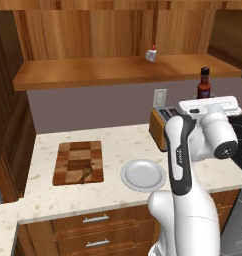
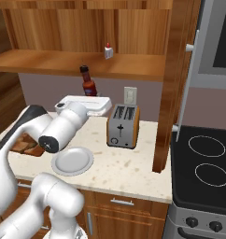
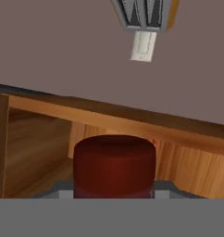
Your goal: Pick the chicken drumstick from the plate and place it on the cutting board. Then pick the condiment bottle from the cabinet and place it next to the cutting board.
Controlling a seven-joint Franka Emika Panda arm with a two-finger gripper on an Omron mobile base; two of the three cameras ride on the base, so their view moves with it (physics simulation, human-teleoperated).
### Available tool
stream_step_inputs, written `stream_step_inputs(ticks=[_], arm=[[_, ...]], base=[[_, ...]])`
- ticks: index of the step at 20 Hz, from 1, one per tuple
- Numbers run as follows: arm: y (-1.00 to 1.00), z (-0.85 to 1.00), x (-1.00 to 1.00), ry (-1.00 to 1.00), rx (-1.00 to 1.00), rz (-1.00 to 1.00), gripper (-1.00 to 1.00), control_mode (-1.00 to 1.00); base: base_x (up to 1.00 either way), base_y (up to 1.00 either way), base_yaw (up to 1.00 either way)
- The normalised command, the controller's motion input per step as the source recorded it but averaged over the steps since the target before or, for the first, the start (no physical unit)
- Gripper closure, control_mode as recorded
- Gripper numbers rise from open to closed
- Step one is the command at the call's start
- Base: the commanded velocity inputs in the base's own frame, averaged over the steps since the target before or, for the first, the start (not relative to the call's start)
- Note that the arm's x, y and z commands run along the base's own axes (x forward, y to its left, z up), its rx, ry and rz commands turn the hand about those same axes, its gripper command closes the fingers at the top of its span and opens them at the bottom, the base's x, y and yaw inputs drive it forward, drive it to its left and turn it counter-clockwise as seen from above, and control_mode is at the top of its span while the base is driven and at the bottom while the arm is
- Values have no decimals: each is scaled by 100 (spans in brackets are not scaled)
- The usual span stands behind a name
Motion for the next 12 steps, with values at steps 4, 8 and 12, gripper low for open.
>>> stream_step_inputs(ticks=[4,8,12], arm=[[0,0,-28,9,0,-1,100,-100],[0,0,-18,9,2,0,100,-100],[0,0,-14,10,4,0,100,-100]], base=[[0,0,0],[0,0,0],[0,0,0]])
